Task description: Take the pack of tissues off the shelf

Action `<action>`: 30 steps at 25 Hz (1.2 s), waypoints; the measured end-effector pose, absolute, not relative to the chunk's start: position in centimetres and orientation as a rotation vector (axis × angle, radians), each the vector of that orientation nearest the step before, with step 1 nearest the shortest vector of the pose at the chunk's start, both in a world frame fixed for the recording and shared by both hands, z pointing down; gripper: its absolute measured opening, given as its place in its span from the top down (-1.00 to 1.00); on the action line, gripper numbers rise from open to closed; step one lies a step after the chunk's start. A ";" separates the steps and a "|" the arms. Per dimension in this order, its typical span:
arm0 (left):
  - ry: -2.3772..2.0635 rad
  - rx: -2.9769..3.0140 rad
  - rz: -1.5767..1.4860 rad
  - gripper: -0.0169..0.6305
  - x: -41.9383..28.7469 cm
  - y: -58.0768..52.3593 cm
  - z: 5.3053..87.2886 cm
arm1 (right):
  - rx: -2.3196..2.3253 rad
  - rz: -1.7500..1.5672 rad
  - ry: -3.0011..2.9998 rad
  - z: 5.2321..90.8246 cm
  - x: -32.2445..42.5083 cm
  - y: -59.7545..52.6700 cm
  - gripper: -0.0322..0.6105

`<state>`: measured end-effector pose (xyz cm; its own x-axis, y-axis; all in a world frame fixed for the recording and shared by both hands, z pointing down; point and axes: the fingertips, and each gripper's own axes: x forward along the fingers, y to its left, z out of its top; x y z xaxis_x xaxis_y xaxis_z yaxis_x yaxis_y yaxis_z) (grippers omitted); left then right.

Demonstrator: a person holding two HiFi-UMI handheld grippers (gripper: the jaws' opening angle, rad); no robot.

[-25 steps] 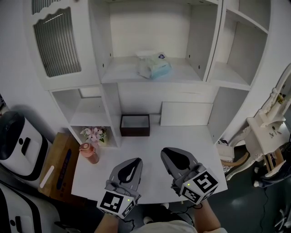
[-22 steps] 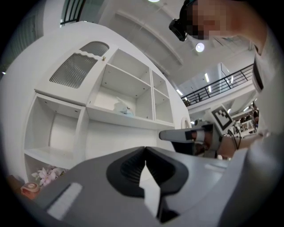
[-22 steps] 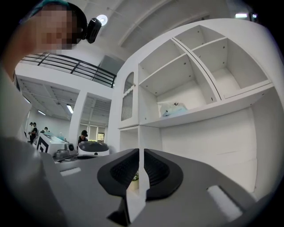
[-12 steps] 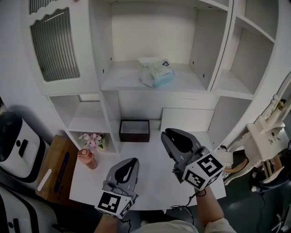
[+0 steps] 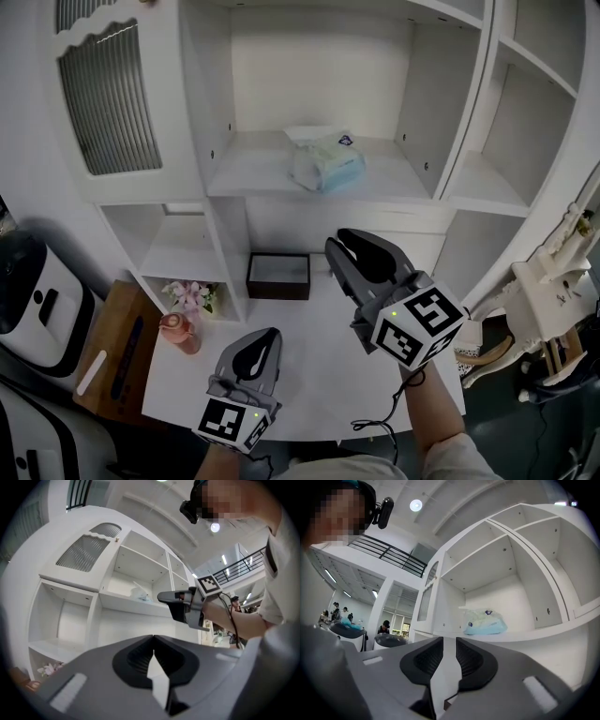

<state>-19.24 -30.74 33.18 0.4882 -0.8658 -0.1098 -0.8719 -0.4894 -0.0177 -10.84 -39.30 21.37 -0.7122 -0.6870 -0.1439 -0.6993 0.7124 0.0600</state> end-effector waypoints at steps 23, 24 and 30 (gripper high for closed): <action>1.720 -2.547 0.090 0.94 -22.3 -31.7 33.0 | -1.197 0.241 2.783 18.4 -12.6 -46.2 0.49; 1.727 -2.543 0.090 0.94 -22.5 -31.7 33.0 | -1.200 0.243 2.785 18.5 -12.8 -46.4 0.49; 1.774 -2.521 0.089 0.94 -23.6 -31.5 33.2 | -1.259 0.292 2.762 18.6 -13.3 -47.0 0.64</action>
<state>-23.61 -31.49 33.18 0.3368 -0.9381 -0.0802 -0.9415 -0.3369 -0.0137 -13.26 -46.97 18.63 -0.6556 -0.7375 -0.1622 -0.7551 0.6415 0.1354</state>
